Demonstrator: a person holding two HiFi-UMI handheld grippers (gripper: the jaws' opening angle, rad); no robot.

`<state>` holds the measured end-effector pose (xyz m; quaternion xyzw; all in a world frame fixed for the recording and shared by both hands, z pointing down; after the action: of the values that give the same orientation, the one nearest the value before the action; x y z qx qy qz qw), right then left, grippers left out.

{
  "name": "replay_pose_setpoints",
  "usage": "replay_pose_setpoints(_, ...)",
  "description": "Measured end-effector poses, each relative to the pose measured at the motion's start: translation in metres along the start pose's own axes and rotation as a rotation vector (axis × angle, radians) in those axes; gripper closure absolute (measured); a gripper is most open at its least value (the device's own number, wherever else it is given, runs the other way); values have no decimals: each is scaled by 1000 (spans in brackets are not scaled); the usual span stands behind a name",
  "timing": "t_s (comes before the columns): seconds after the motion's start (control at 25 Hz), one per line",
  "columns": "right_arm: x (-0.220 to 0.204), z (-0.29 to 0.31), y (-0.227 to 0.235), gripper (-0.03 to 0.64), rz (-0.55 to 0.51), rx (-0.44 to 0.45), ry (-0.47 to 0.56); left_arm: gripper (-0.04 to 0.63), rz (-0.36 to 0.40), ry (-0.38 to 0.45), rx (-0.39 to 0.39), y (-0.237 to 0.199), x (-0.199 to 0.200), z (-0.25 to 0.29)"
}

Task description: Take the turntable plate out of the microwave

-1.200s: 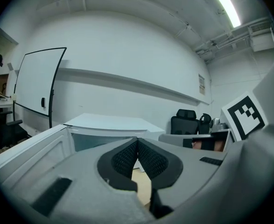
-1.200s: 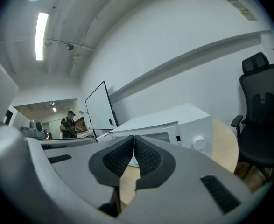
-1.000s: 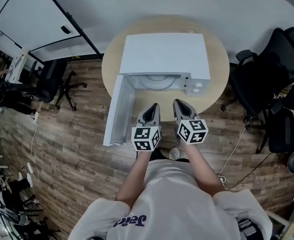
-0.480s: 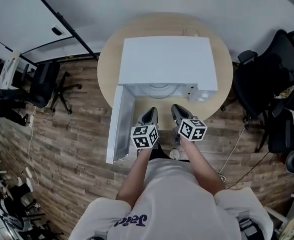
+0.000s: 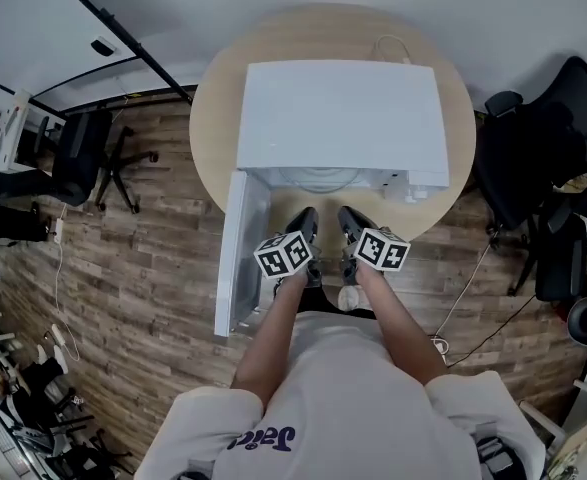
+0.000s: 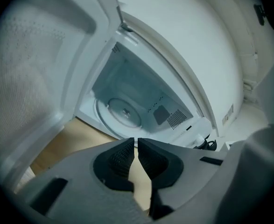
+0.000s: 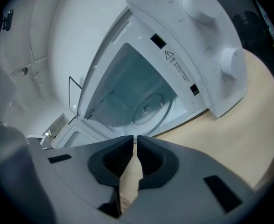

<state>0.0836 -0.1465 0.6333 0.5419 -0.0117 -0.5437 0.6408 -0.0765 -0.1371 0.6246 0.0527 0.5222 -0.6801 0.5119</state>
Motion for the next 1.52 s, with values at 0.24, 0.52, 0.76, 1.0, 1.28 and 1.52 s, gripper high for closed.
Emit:
replay_pose_setpoints(0.24, -4, 18, 16, 595, 65, -5, -24, 581, -147, -14, -14, -21, 0, 23)
replay_pose_setpoints(0.52, -7, 42, 29, 442, 257, 74, -7, 567, -300, -21, -18, -44, 3, 43)
replay_pose_setpoints(0.76, -6, 57, 47, 428, 494, 125, 89, 416, -466, -35, -76, -52, -1, 59)
replay_pose_setpoints(1.0, -4, 70, 58, 428, 535, 109, 96, 416, -541, -36, -75, -61, -1, 73)
replay_pose_setpoints(1.28, -3, 79, 64, 450, 545, 91, 74, 416, -596, -29, -85, -63, -2, 86)
replay_pose_setpoints(1.52, -4, 79, 66, 489, 576, 98, 80, 481, -633, -28, -77, -67, -2, 90)
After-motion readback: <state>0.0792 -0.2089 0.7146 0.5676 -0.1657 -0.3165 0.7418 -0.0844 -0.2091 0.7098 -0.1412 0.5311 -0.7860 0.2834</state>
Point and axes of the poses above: the fingertips, and each gripper's own axes: z forward along the fingers, y to its right, x out of its top, the point moved 7 cm from there along -z, backward along the fingers
